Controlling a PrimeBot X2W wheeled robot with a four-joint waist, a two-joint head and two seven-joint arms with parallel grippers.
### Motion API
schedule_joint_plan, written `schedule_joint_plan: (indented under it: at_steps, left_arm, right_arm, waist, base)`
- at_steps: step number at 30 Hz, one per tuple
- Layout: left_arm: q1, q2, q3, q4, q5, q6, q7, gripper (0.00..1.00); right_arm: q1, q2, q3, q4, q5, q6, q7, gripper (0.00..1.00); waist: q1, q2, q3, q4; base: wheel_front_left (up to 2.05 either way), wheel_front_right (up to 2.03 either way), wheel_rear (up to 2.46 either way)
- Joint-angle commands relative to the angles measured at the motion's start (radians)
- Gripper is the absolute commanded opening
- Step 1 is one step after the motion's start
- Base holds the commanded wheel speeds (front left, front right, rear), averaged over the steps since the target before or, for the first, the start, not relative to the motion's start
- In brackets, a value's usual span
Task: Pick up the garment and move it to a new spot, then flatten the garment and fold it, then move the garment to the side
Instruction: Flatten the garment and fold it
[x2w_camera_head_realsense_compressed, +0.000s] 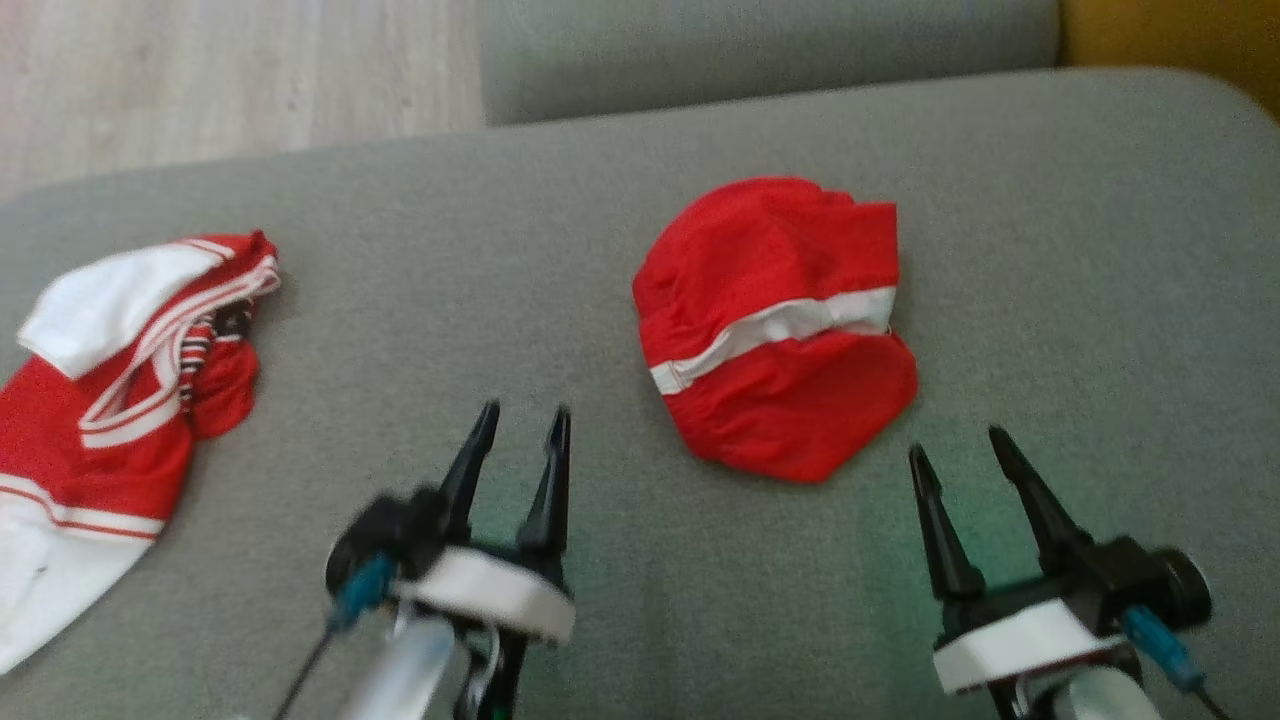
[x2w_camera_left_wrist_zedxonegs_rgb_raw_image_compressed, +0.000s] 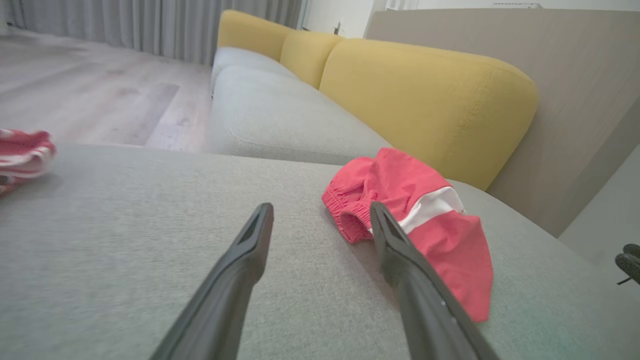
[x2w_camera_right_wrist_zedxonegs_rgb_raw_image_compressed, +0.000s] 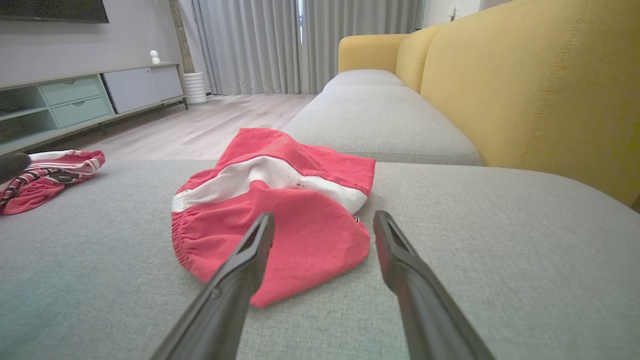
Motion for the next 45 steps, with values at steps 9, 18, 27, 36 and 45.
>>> schedule_joint_plan:
  at_steps: [9,18,27,36,45]
  left_arm:
    - [-0.259,-0.002,-0.125,0.174,-0.311,-0.059,0.1,1.0]
    - [-0.327,-0.002,-0.204,0.271,-0.482,-0.083,0.083,1.0]
    - [-0.38,-0.002,-0.266,0.319,-0.526,-0.091,0.032,0.21]
    - [-0.428,0.007,-0.34,0.239,-0.508,-0.093,0.002,0.0]
    - [-0.67,0.045,-0.449,0.114,-0.531,-0.093,0.078,0.0]
  right_arm:
    - [-0.099,-0.024,0.057,-0.038,0.002,0.007,-0.004,1.0]
    - [-0.106,-0.023,0.055,-0.037,0.003,0.007,-0.004,1.0]
    - [-0.106,-0.021,0.055,-0.035,0.003,0.007,-0.004,1.0]
    - [-0.097,-0.011,0.062,-0.024,-0.001,0.007,-0.004,1.0]
    - [-0.09,0.007,0.11,-0.003,0.013,0.007,-0.004,1.0]
  waist:
    - [-0.0003,0.0,0.101,-0.109]
    - [-0.0003,0.0,0.106,-0.166]
    - [-0.0003,0.0,0.108,-0.197]
    - [-0.0003,0.0,0.066,-0.231]
    - [-0.0003,0.0,-0.012,-0.328]
  base:
    - [0.0,0.0,0.0]
    - [0.0,0.0,0.0]
    - [0.0,0.0,0.0]
    - [0.0,0.0,0.0]
    - [0.0,0.0,0.0]
